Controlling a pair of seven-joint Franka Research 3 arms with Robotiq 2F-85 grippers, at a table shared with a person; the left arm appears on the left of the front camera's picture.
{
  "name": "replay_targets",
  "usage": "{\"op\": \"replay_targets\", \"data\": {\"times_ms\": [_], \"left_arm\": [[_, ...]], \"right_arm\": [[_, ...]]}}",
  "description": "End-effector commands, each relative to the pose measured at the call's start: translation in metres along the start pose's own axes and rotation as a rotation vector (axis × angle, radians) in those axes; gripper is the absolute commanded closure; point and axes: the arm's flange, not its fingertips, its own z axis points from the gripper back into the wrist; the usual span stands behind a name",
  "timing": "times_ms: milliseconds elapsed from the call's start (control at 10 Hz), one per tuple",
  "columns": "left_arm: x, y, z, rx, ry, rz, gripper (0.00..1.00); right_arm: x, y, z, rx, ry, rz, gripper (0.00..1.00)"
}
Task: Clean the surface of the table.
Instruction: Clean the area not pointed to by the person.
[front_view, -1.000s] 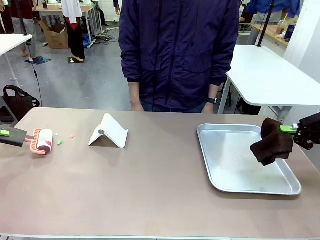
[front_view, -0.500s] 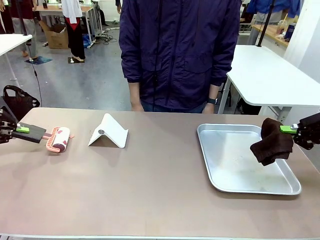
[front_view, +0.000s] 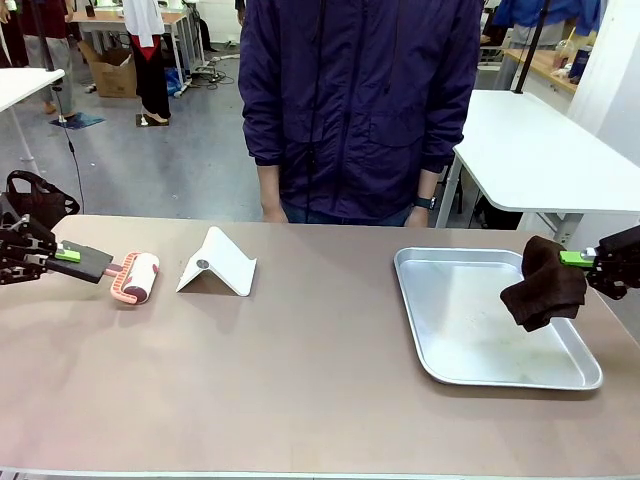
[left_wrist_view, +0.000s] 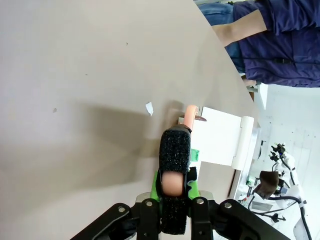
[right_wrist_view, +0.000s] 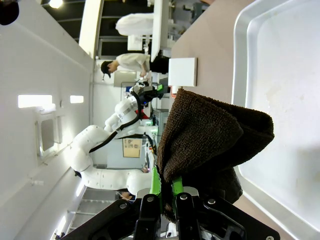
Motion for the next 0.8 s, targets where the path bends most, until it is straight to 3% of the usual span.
{"op": "replay_targets", "data": {"times_ms": [0,200,500,700], "left_arm": [[-0.005,0.01,-0.013,0.043,-0.008,-0.012,0.78],[-0.009,0.001,0.004,-0.038,-0.008,-0.033,0.78],[-0.031,-0.031,0.074,-0.354,-0.086,-0.168,0.78],[-0.054,-0.038,0.116,-0.455,-0.088,-0.221,0.78]], "right_arm": [[0.003,0.003,0.0,0.01,-0.011,0.016,0.9],[0.003,0.003,0.0,0.01,-0.011,0.016,0.9],[0.003,0.003,0.0,0.01,-0.011,0.016,0.9],[0.003,0.003,0.0,0.01,-0.011,0.016,0.9]]}}
